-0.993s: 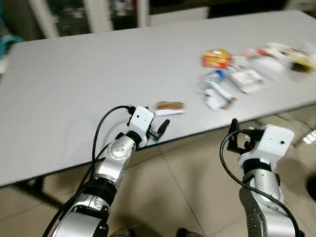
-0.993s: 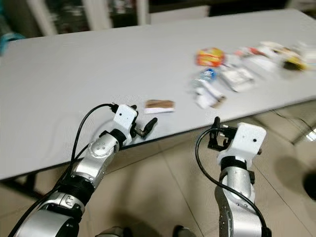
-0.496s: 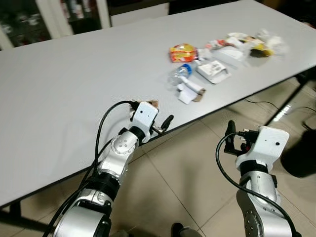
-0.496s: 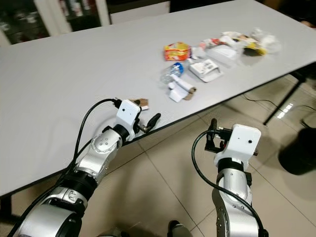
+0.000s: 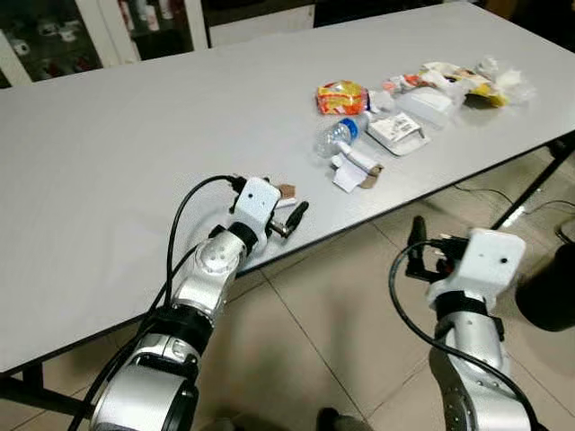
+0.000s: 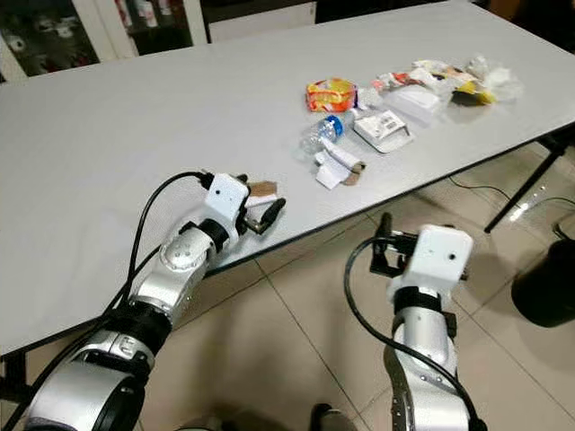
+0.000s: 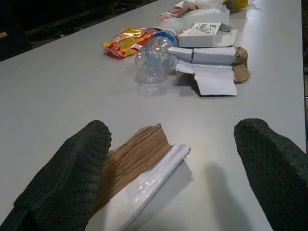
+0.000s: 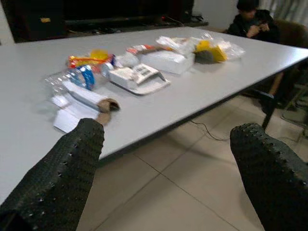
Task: Picking trash to rubbish bin
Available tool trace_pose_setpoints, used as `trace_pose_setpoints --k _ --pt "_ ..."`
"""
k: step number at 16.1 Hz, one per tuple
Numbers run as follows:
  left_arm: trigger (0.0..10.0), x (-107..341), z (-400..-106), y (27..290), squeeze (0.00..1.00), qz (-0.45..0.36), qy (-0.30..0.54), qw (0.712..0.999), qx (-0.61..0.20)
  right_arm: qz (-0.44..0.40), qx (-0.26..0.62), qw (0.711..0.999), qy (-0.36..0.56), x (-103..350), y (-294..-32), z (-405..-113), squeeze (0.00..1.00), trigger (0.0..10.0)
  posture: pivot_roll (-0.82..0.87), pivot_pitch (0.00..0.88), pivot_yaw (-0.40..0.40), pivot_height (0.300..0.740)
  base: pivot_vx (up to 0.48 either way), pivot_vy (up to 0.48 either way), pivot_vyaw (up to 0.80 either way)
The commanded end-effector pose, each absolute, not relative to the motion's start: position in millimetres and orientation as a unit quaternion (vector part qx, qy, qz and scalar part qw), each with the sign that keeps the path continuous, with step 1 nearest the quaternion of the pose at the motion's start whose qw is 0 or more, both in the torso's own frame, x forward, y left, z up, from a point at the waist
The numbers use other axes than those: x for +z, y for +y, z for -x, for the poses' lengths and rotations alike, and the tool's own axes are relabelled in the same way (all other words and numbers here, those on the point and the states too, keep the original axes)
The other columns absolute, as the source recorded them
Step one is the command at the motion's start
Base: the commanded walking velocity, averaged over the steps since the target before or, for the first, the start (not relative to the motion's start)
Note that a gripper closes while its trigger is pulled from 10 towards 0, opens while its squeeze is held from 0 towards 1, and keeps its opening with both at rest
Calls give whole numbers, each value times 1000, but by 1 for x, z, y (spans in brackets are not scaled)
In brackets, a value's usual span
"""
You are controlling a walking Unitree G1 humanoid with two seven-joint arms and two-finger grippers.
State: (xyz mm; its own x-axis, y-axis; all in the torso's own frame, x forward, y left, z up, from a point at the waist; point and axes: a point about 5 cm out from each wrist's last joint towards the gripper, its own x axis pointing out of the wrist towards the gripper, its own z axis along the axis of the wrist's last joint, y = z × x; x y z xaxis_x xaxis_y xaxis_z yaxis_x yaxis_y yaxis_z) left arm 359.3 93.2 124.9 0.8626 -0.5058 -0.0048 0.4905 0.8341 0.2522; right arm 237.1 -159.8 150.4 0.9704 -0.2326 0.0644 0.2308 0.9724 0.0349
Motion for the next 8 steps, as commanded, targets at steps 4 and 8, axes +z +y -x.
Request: trace_pose_setpoints --k 4,8 --pt "10000 133 -363 91 0 -126 -45 954 -267 -5 -120 991 -52 156 -159 -236 0 10000 99 102 9 740 325 0 0" --pt "10000 133 -363 90 0 -127 -47 954 -268 -2 -118 991 -56 158 -158 -237 0 10000 100 104 7 740 314 0 0"
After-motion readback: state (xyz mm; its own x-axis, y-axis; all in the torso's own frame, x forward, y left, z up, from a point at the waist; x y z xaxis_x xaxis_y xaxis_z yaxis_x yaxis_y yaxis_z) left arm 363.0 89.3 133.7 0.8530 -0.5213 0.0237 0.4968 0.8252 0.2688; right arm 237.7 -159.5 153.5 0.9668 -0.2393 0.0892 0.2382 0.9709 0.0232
